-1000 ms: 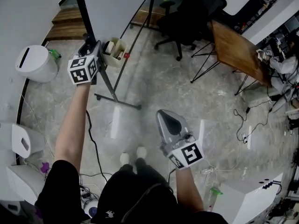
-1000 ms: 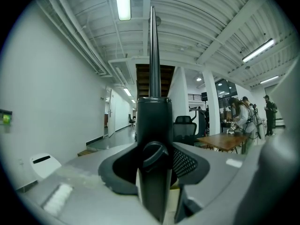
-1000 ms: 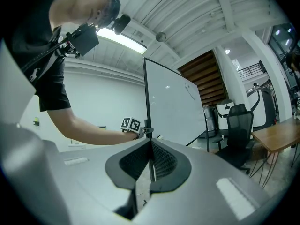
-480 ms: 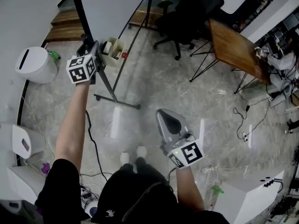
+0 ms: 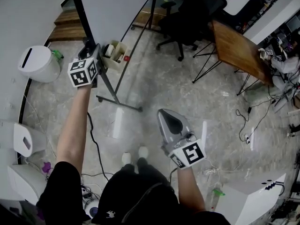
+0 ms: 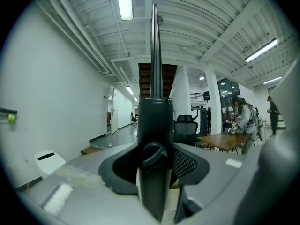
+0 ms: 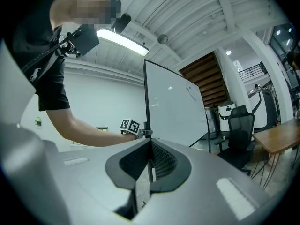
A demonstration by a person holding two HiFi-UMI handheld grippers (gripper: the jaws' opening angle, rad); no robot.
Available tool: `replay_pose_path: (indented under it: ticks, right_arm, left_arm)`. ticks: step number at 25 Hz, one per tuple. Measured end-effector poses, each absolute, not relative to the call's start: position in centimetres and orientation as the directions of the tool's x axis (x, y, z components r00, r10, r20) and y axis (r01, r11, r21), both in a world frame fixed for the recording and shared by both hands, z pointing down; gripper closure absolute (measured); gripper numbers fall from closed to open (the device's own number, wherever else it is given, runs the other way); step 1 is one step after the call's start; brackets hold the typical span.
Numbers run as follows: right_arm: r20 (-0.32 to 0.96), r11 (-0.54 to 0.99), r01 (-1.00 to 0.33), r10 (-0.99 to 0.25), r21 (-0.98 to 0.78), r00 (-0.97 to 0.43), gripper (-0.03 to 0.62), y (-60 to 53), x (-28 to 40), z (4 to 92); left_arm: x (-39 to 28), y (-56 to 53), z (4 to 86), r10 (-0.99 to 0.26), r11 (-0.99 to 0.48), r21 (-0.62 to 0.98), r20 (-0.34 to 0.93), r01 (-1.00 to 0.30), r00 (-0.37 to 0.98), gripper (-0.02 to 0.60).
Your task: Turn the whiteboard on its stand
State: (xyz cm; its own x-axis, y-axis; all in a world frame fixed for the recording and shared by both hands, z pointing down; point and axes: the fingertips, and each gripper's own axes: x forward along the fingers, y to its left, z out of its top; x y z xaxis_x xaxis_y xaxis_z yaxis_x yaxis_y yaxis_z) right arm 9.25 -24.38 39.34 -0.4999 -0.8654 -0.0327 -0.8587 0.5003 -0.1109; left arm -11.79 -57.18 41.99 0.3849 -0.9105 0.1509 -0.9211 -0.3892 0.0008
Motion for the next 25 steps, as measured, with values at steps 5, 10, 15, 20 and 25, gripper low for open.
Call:
replay_pose_path:
  ticks: [5, 10, 15, 20, 25]
  right_arm:
    - [-0.035, 0.505, -0.856, -0.863, -0.114, -0.504, 0.589, -23.5, 8.4, 39.4]
    - [-0.046, 0.511, -0.852, -0.859, -0.114, -0.509, 0.589, -22.7, 7.6, 39.3]
    - [-0.052, 0.505, -0.856, -0.863, -0.109, -0.502, 0.589, -21.6, 7.9, 39.4]
    - [-0.062, 0.505, -0.856, -0.863, -0.107, -0.501, 0.589, -20.4, 7.5, 38.9]
    - [-0.069, 0.498, -0.86, -0.867, -0.107, -0.494, 0.589, -19.3, 7.8, 38.8]
  left_arm:
    - [-12.3, -55.5, 42.0, -0.91, -0.388, -0.004, 0.161, -0.922, 0.382, 0.39]
    - [-12.7, -53.8, 42.2, -0.912, -0.382, 0.0, 0.16, -0.924, 0.377, 0.39]
    - [-13.0, -51.6, 42.5, -0.913, -0.38, -0.002, 0.162, -0.925, 0.375, 0.39]
    - [-13.5, -50.1, 42.4, -0.916, -0.369, 0.001, 0.167, -0.929, 0.364, 0.39]
    - [-13.8, -48.4, 42.4, -0.92, -0.358, 0.005, 0.168, -0.934, 0.353, 0.39]
